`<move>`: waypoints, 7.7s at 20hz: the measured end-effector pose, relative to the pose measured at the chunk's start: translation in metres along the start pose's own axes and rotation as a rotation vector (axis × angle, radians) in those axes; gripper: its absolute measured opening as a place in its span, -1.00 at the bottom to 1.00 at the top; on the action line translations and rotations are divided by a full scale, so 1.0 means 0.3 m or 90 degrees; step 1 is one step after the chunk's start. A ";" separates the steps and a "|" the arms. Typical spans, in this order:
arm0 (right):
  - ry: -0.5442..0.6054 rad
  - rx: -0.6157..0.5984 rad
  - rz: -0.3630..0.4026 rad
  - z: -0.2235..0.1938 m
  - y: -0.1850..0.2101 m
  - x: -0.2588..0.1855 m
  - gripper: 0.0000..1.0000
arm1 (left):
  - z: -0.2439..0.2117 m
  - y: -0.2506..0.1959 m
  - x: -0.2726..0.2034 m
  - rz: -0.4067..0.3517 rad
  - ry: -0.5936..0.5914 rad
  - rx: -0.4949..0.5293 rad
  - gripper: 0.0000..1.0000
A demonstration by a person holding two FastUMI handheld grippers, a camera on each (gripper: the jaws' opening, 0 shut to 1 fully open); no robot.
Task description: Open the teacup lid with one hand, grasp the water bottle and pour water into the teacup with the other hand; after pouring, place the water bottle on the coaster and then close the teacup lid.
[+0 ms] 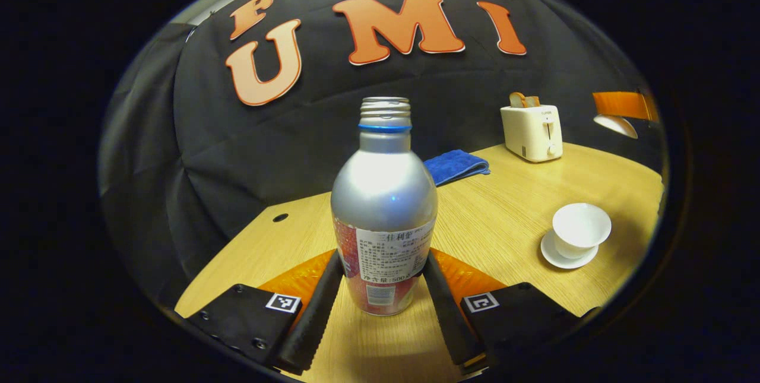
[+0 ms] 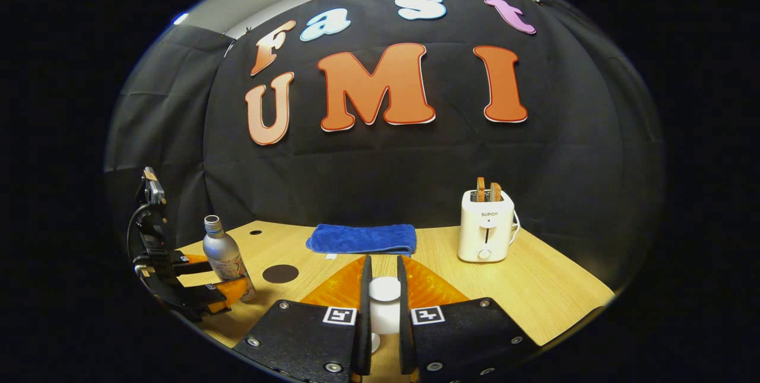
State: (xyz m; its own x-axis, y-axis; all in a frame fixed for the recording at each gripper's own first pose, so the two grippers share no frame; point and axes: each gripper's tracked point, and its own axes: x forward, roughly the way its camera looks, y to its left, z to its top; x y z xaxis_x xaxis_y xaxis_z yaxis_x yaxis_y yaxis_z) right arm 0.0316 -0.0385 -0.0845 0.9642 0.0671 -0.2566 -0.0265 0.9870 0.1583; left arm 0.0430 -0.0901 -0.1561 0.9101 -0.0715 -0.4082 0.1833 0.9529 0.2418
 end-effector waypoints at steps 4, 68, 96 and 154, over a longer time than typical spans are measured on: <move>-0.005 0.000 -0.009 0.007 -0.041 -0.006 -0.62 | 0.018 -0.030 0.009 0.003 -0.007 0.086 0.65; -0.009 -0.017 -0.019 -0.036 -0.207 -0.078 -0.62 | 0.310 -0.189 0.067 0.093 -0.174 0.967 0.68; -0.014 -0.048 0.017 -0.029 -0.131 -0.083 -0.63 | 0.461 -0.168 0.025 0.153 -0.252 1.038 0.63; 0.049 -0.047 0.101 -0.235 0.200 0.034 -0.62 | 0.552 0.096 0.122 0.096 -0.258 0.013 0.66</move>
State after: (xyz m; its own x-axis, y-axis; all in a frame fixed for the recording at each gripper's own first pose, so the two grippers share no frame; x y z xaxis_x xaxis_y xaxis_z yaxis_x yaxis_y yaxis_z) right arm 0.0211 0.0317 -0.1449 0.9237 0.2304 -0.3061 -0.1982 0.9711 0.1327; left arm 0.1430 -0.1140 -0.0182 0.9989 -0.0454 0.0104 0.0404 0.9557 0.2915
